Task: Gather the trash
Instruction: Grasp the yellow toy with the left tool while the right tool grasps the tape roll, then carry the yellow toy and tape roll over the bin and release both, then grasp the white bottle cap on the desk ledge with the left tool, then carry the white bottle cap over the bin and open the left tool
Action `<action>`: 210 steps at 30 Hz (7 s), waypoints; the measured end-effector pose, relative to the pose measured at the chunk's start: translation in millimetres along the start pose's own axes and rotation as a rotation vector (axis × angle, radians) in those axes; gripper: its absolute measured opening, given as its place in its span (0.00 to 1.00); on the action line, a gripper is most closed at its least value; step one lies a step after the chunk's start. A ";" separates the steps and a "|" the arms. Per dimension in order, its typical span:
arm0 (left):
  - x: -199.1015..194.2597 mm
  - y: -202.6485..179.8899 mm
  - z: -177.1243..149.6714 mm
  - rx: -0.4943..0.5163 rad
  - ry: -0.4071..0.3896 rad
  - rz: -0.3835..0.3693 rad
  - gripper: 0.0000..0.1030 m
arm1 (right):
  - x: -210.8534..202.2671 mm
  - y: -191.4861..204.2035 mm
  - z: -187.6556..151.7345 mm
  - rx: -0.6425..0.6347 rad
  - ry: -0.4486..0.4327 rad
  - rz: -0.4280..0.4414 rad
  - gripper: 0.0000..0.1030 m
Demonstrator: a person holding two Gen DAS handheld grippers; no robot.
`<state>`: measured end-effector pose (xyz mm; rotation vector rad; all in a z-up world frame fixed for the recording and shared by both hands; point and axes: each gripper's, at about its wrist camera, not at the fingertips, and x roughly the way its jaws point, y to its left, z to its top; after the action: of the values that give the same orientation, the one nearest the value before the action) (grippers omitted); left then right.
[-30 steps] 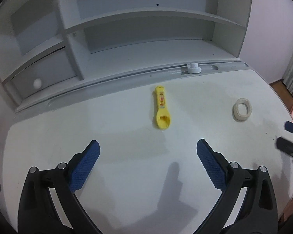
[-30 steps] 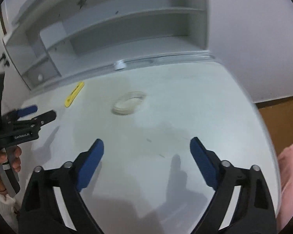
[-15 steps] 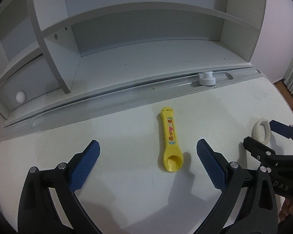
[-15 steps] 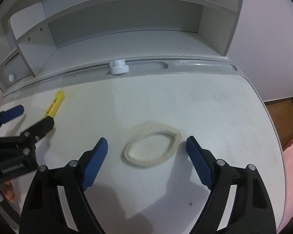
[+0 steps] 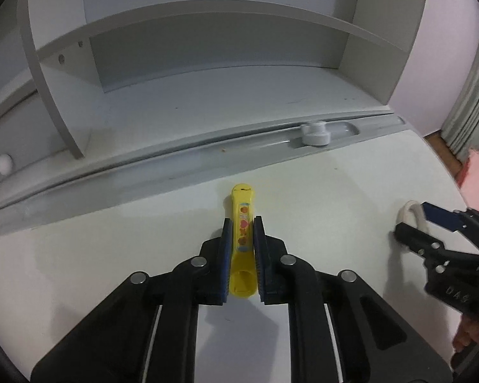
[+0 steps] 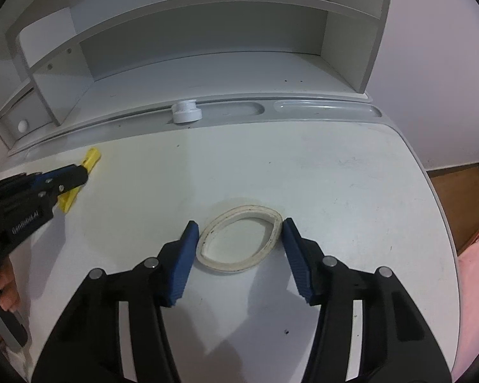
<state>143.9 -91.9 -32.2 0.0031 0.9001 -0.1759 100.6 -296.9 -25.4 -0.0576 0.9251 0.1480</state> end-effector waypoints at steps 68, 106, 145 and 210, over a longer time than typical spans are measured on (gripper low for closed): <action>186.8 -504.0 -279.3 0.922 0.615 -0.221 0.12 | 102.0 -404.3 -432.4 1.064 0.514 0.230 0.52; -123.1 -431.6 -87.0 0.629 -0.140 -0.625 0.94 | -230.7 -401.7 -292.3 0.771 -0.330 -0.704 0.94; 81.5 -85.7 98.0 -0.075 0.065 0.039 0.30 | -2.7 -86.9 -19.0 0.033 -0.023 -0.030 0.93; 206.4 -489.4 -265.7 0.756 0.729 -0.282 0.30 | 134.9 -405.3 -401.8 1.068 0.542 0.251 0.12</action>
<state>-12.7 -585.1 -323.7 0.6825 1.5092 -0.8073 -75.8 -729.1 -380.5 1.0540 1.4493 -0.1542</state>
